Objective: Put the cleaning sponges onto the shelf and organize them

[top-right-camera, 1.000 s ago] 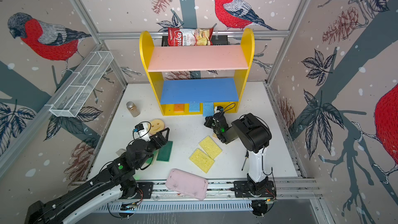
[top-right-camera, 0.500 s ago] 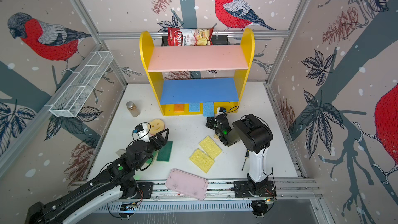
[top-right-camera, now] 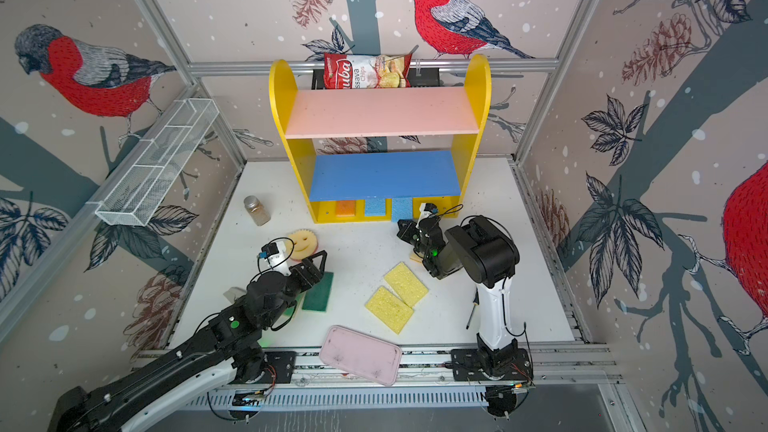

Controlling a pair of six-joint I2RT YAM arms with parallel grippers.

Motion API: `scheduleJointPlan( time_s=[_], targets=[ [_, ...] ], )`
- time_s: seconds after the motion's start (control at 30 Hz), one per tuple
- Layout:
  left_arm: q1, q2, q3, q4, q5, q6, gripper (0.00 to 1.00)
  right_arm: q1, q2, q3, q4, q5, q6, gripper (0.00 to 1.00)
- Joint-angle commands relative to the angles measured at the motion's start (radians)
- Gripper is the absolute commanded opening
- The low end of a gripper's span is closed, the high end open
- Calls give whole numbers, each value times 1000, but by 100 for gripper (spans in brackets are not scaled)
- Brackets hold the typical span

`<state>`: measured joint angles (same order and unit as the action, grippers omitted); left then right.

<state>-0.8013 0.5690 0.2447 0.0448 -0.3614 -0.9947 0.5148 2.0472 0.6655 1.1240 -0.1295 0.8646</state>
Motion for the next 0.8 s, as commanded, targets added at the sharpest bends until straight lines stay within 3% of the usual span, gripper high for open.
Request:
scheduleJointPlan(
  time_s=[0.0, 0.77],
  targets=[
    [1, 6, -1, 30, 9, 2, 90, -4, 26, 7, -95, 13, 20, 0],
    [1, 40, -3, 55, 10, 4, 90, -53, 53, 48, -112, 23, 45, 0]
  ],
)
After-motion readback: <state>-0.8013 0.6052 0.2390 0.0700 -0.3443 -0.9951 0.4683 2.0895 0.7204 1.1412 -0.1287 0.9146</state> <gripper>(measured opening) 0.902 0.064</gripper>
